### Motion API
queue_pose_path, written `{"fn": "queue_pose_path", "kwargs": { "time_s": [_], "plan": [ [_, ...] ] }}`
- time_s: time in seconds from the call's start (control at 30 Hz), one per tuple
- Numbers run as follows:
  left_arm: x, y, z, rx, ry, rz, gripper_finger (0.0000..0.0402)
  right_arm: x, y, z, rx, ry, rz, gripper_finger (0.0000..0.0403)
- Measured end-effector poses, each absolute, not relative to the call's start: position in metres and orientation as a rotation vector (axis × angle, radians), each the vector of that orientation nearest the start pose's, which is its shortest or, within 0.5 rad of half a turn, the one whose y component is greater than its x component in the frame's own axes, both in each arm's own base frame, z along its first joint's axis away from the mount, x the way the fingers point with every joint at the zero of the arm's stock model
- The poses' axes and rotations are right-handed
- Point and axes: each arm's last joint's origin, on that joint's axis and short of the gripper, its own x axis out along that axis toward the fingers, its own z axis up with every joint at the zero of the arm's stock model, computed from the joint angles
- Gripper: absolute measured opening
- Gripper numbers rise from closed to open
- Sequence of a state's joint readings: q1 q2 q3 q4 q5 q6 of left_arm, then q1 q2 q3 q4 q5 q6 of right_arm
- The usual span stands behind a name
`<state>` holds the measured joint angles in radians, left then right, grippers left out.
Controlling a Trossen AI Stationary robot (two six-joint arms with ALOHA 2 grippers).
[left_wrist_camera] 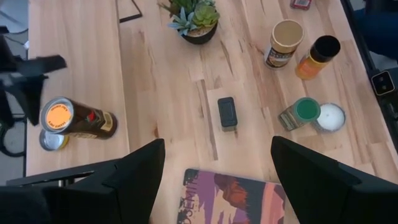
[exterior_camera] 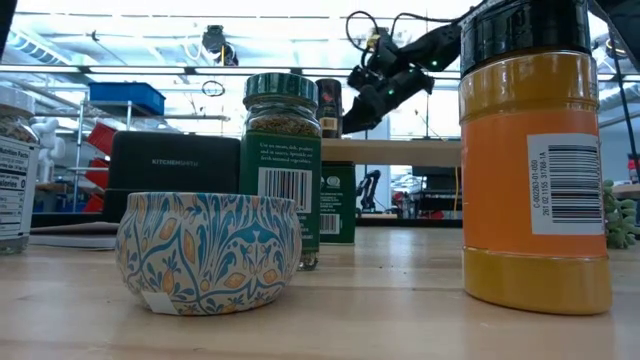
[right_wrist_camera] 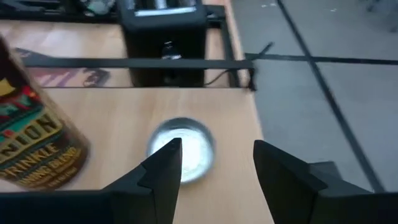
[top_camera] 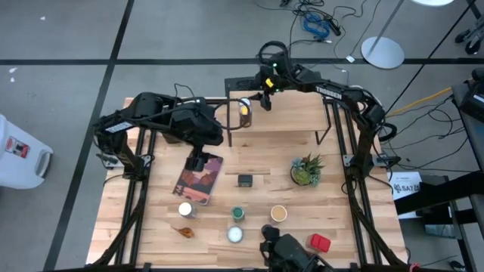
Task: Shelf spices
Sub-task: Put the black seasoning can on the shelf
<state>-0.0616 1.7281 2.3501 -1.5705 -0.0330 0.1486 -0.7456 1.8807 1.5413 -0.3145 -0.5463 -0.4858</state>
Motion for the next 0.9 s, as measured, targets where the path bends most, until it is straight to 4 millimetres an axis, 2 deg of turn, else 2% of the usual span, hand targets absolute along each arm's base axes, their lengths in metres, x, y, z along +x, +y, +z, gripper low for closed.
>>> {"fn": "queue_pose_path", "kwargs": {
  "time_s": [0.1, 0.2, 0.3, 0.43, 0.6, 0.77, 0.9],
  "plan": [
    [0.282, -0.016, 0.476, 0.181, 0.947, -0.096, 0.0303, 0.33, -0.276, 0.262, -0.078, 0.609, -0.112, 0.0185],
    [0.284, -0.017, 0.475, 0.178, 0.953, -0.095, 0.0303, 0.328, -0.28, 0.261, -0.071, 0.621, -0.161, 0.0183],
    [0.285, -0.017, 0.475, 0.174, 0.955, -0.093, 0.0303, 0.323, -0.283, 0.268, -0.047, 0.589, -0.171, 0.0176],
    [0.285, -0.017, 0.475, 0.174, 0.955, -0.09, 0.0303, 0.314, -0.275, 0.289, -0.048, 0.565, -0.182, 0.0162],
    [0.285, -0.016, 0.475, 0.158, 0.956, -0.077, 0.0303, 0.286, -0.249, 0.323, 0.001, 0.631, -0.178, 0.0146],
    [0.286, -0.019, 0.473, 0.15, 0.959, -0.087, 0.0303, 0.254, -0.21, 0.352, 0.063, 0.75, -0.175, 0.0144],
    [0.292, -0.031, 0.468, 0.151, 0.976, -0.12, 0.0303, 0.232, -0.178, 0.371, 0.111, 0.795, -0.16, 0.0144]
  ]
}}
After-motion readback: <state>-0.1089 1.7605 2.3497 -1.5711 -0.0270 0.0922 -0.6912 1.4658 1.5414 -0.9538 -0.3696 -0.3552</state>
